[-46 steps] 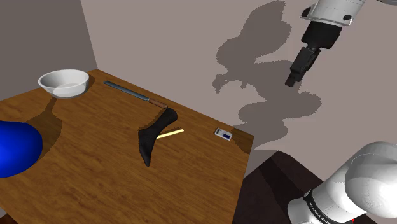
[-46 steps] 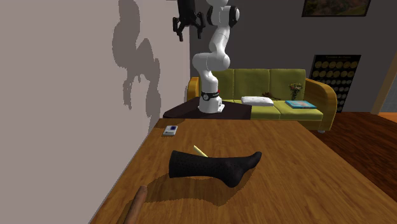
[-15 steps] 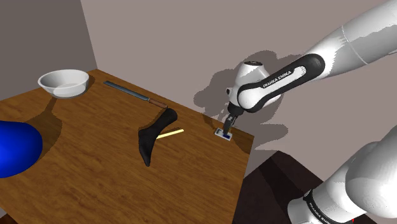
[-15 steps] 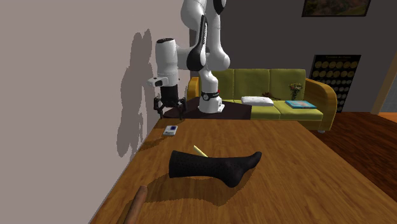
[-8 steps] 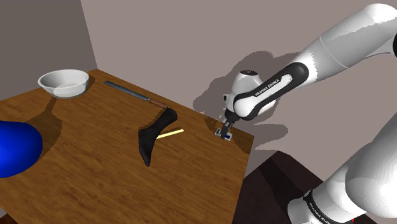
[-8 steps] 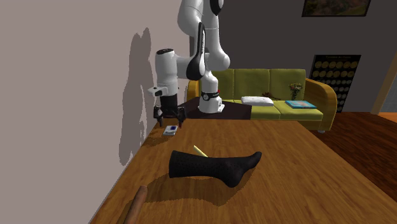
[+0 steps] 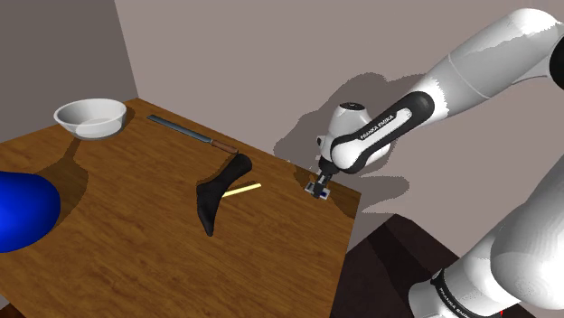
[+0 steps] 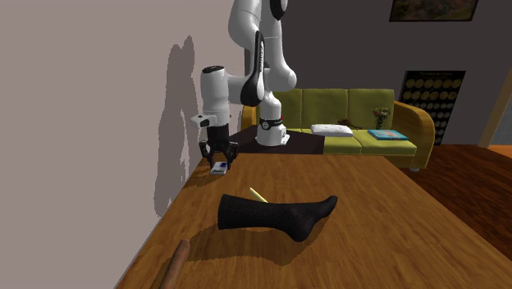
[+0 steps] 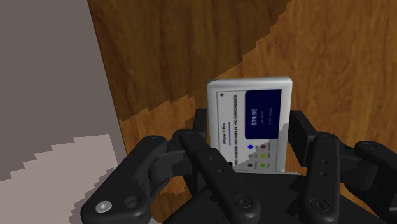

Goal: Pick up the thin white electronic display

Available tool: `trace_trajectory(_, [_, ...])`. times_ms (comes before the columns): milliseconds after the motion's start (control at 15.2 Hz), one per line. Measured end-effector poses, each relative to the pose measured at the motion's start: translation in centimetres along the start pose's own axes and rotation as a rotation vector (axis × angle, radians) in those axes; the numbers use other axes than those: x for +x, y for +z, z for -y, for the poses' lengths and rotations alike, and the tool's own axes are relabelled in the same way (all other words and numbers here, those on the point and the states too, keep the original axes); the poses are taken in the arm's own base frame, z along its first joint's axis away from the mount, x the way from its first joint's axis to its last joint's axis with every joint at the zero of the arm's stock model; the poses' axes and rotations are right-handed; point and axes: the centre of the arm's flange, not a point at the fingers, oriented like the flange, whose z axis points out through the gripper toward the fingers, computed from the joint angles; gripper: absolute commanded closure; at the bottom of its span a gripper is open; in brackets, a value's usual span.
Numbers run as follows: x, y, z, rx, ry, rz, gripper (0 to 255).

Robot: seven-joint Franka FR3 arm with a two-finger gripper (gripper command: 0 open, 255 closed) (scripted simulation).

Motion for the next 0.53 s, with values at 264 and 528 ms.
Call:
trace_trajectory(264, [0.0, 0.0, 0.0, 0.000, 0.000, 0.000, 255])
trace_trajectory(528, [0.1, -1.7, -0.1, 0.000, 0.000, 0.000, 255])
